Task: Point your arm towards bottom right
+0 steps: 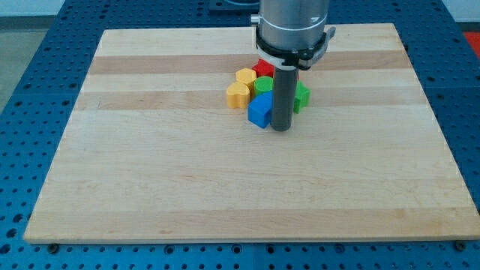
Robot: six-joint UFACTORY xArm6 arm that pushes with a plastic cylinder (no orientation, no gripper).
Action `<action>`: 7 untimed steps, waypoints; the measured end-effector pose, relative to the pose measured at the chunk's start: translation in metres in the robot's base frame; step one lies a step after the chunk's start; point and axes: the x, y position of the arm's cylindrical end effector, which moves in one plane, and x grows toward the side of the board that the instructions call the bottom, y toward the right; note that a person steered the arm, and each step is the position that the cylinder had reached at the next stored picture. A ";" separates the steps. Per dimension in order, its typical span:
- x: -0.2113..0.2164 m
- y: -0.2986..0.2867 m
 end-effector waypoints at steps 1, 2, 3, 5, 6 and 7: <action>-0.001 -0.015; -0.001 -0.019; -0.004 -0.019; 0.091 0.150; 0.164 0.230; 0.165 0.231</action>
